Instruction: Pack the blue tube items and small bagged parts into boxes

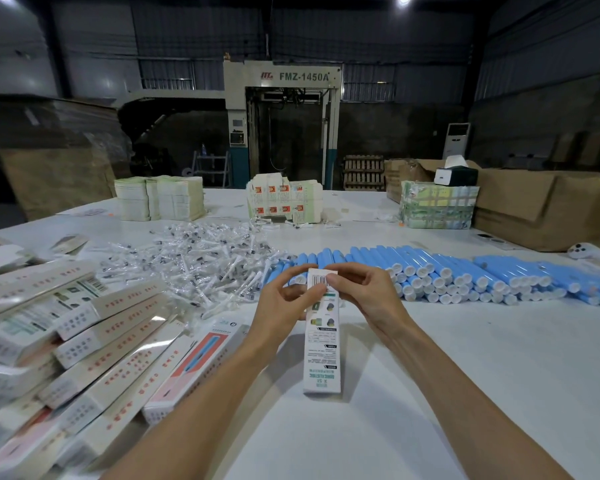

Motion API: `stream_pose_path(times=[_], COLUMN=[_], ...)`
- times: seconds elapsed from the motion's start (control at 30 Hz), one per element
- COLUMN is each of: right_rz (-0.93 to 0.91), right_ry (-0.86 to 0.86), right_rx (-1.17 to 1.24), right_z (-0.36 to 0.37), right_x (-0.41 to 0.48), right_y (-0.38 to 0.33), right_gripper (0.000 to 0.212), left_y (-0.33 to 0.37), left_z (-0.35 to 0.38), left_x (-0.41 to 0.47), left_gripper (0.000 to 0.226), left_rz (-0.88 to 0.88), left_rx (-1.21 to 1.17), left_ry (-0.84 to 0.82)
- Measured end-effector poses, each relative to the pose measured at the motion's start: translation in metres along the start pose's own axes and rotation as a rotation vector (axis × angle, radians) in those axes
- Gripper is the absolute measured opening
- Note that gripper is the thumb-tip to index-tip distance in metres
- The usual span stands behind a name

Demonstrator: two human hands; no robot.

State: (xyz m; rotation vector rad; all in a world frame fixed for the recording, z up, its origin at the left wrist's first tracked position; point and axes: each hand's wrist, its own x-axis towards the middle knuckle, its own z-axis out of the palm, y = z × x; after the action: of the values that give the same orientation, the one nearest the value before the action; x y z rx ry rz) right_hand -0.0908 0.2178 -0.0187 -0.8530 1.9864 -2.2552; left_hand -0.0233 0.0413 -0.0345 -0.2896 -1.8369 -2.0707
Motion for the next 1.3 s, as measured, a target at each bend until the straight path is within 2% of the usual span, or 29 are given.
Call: stream_pose_path(times=[0.43,0.7,0.87,1.03,1.3], right_rz=[0.005,-0.019,0.023,0.068,0.039], right_ry=[0.006,0.002,0.012,0.012,-0.09], right_rx=[0.016,-0.15,-0.035,-0.051,-0.133], right_z=[-0.001,0.001,0.0,-0.002,-0.005], right_x=[-0.002,-0.005,-0.005,-0.003,-0.007], right_y=[-0.006,-0.007,-0.011,-0.015,-0.018], right_gripper=[0.016,0.015,0.014,0.012,0.012], left_y=[0.0,0.003,0.002,0.0,-0.002], left_z=[0.001,-0.001,0.0,-0.001,-0.003], left_x=[-0.002,-0.003,-0.001,0.0,0.0], left_gripper=[0.037,0.045,0.043,0.049,0.032], left_rz=[0.019,0.038,0.037,0.028,0.037], left_rx=[0.006,0.06,0.087,0.126,0.077], left_ry=[0.009,-0.043,-0.056,-0.087,-0.031])
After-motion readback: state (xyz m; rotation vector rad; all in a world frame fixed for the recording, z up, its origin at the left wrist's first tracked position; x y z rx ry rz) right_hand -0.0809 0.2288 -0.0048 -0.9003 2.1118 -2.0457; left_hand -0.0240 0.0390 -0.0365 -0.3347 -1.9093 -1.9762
